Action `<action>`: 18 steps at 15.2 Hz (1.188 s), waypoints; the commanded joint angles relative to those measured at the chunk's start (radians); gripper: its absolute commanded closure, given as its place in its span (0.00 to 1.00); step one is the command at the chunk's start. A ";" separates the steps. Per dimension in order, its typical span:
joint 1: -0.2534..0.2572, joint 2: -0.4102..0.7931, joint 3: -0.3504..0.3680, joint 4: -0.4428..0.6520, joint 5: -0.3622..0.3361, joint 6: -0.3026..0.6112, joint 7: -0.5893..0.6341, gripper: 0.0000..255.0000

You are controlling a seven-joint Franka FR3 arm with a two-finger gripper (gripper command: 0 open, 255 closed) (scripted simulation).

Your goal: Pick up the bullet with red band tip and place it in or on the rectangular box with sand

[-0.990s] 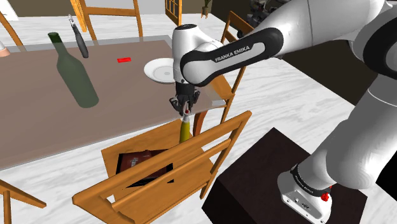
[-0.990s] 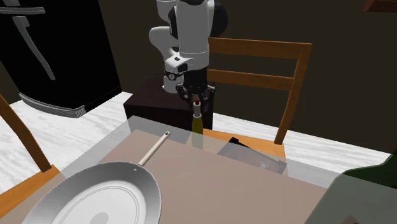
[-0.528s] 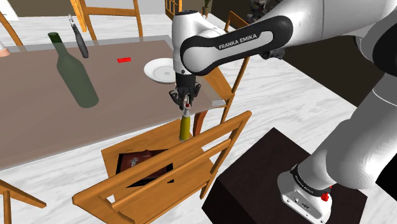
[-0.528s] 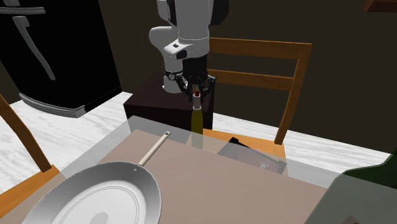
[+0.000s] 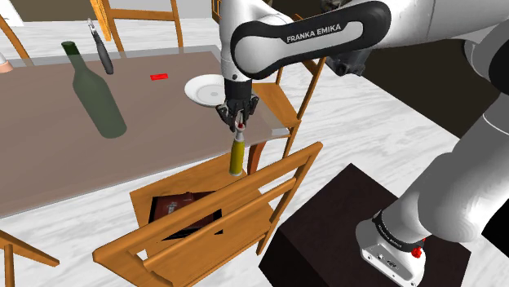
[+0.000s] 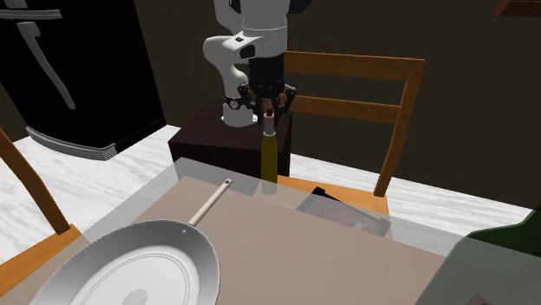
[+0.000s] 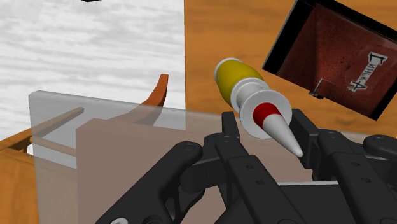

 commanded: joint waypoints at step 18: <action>0.353 0.530 0.081 1.011 -0.159 -0.484 0.360 1.00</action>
